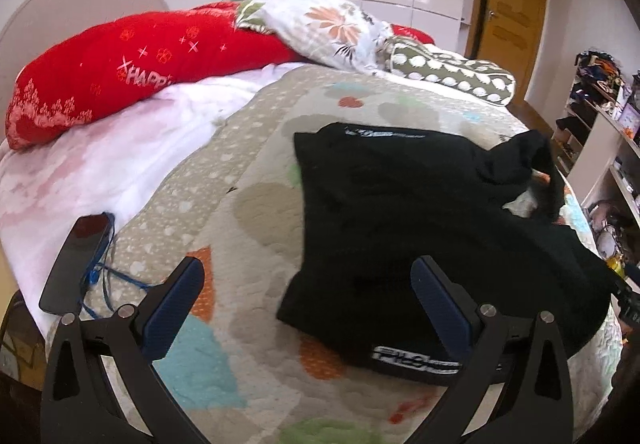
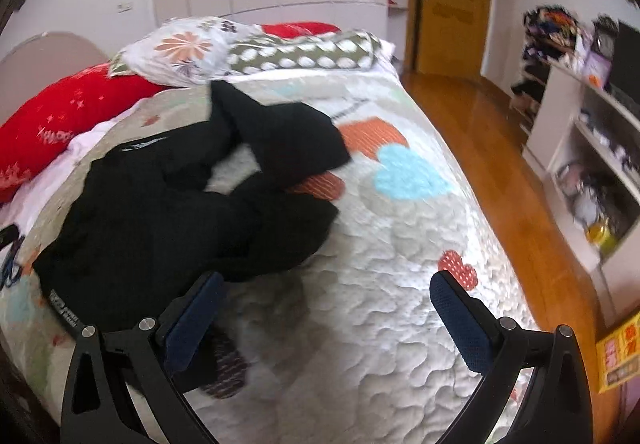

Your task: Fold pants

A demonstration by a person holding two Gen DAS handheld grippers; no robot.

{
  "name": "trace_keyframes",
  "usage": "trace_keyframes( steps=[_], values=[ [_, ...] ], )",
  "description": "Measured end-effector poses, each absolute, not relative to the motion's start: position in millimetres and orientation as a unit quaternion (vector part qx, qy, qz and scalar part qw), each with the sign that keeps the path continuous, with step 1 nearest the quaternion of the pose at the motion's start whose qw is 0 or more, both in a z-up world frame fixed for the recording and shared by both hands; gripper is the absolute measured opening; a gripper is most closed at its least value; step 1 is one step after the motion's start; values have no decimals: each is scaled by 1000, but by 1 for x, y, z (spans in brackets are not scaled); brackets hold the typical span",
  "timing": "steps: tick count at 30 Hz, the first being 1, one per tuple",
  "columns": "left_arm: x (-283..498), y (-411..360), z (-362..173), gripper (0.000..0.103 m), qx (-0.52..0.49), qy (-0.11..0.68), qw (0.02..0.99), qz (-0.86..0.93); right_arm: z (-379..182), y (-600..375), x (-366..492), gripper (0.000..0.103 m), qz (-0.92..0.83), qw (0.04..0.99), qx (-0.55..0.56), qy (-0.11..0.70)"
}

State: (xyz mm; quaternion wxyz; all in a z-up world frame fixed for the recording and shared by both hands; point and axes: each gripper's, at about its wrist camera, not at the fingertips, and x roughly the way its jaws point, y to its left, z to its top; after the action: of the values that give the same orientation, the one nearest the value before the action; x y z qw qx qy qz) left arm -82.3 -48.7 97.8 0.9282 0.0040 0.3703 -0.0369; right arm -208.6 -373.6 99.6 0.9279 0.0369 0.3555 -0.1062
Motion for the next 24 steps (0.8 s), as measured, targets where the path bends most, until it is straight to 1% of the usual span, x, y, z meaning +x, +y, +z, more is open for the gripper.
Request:
trace_keyframes(
  steps=[1,5,12,24],
  values=[
    [-84,-53,99,103,6,368,929,-39,101,-368,-204,103,-105,925,21,365],
    [-89,-60,101,103,10,367,929,-48,103,-343,-203,103,-89,932,-18,350],
    [-90,-64,98,103,8,372,927,-53,104,-336,-199,103,-49,933,10,356],
    [-88,-71,90,103,5,385,921,-58,94,-330,-196,103,-35,933,12,357]
  ],
)
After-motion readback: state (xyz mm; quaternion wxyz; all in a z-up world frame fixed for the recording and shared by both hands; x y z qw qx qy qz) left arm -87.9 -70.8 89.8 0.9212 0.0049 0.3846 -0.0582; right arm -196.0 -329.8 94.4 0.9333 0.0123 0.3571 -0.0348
